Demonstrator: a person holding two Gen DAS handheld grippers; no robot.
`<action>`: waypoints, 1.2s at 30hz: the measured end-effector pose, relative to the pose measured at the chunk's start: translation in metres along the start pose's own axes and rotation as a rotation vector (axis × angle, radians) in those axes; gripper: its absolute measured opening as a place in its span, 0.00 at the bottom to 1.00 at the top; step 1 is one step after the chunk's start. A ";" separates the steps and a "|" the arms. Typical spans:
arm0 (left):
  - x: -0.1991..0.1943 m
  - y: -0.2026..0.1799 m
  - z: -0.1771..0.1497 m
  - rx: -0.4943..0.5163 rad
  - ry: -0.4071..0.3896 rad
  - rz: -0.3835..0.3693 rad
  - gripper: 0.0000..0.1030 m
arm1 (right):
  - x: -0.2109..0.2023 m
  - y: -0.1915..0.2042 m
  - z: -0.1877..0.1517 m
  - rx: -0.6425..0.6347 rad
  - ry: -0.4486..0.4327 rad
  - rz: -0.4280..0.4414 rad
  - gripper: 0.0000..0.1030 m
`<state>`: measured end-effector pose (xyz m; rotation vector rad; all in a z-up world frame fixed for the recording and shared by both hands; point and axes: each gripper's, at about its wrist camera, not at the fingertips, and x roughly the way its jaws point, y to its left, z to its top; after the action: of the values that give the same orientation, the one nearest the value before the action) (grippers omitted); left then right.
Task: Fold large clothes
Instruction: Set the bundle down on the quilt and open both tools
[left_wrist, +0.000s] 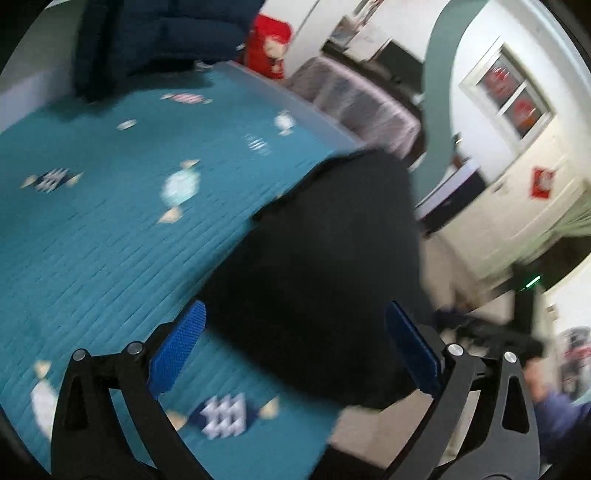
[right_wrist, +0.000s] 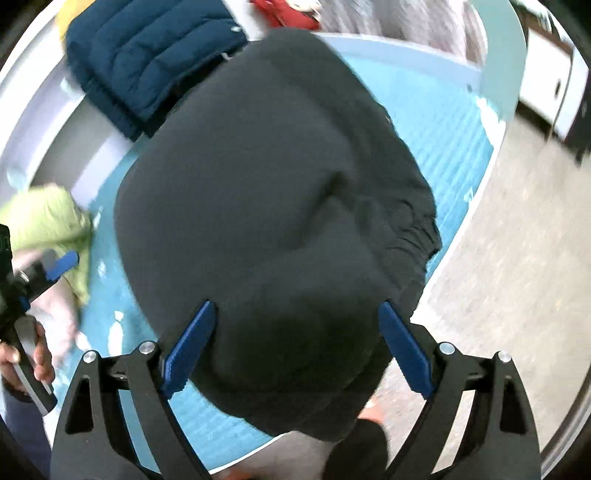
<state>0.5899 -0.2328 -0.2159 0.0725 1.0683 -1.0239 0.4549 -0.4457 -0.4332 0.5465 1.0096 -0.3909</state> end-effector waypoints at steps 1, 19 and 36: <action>0.002 0.007 -0.015 -0.002 0.010 0.032 0.95 | 0.001 0.011 -0.006 -0.027 -0.026 -0.022 0.84; 0.004 0.029 -0.158 -0.023 -0.111 0.368 0.95 | -0.047 0.069 -0.105 -0.257 -0.408 -0.181 0.86; -0.165 -0.154 -0.238 -0.013 -0.409 0.497 0.95 | -0.208 0.073 -0.205 -0.271 -0.488 -0.026 0.93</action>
<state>0.3002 -0.0919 -0.1547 0.1069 0.6353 -0.5482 0.2539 -0.2527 -0.3193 0.1773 0.5842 -0.3792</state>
